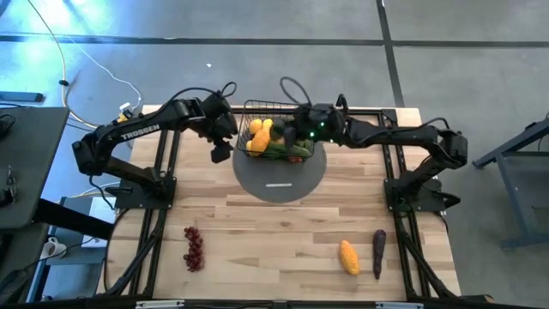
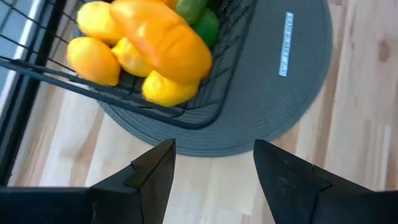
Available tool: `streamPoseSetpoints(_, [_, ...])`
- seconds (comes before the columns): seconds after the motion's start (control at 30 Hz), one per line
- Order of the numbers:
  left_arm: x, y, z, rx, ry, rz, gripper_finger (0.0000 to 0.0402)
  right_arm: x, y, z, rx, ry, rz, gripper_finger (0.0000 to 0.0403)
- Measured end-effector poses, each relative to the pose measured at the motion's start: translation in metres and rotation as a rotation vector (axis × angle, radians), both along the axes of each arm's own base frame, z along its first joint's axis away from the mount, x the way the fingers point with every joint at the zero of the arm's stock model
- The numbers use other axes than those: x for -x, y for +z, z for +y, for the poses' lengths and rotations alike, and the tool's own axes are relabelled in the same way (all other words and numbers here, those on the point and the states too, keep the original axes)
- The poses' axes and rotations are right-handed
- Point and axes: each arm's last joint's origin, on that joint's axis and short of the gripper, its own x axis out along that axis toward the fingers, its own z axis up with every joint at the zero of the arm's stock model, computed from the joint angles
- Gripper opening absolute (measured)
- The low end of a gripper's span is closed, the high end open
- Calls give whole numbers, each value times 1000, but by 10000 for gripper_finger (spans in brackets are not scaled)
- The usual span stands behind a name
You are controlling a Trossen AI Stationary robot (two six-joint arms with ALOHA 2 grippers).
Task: Build produce basket
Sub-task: Put the green lime into the basket
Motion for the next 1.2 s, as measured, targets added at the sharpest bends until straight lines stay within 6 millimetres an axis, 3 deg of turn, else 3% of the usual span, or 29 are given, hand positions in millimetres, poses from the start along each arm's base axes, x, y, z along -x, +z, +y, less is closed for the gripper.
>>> streamPoseSetpoints(0.3, [4, -2, 6, 2, 25, -10, 209, 11, 4, -42, 226, -195, 29, 120])
streamPoseSetpoints(0.53, [2, -2, 4, 18, 14, -21, 209, -1, -20, -61, 310, -182, 81, 120])
streamPoseSetpoints(1.0, [2, -2, 4, 30, 38, -23, 209, -24, -70, -70, 334, -117, 185, 121])
streamPoseSetpoints(1.2, [2, -2, 4, 34, 49, -23, 209, -25, -76, -71, 333, -127, 204, 136])
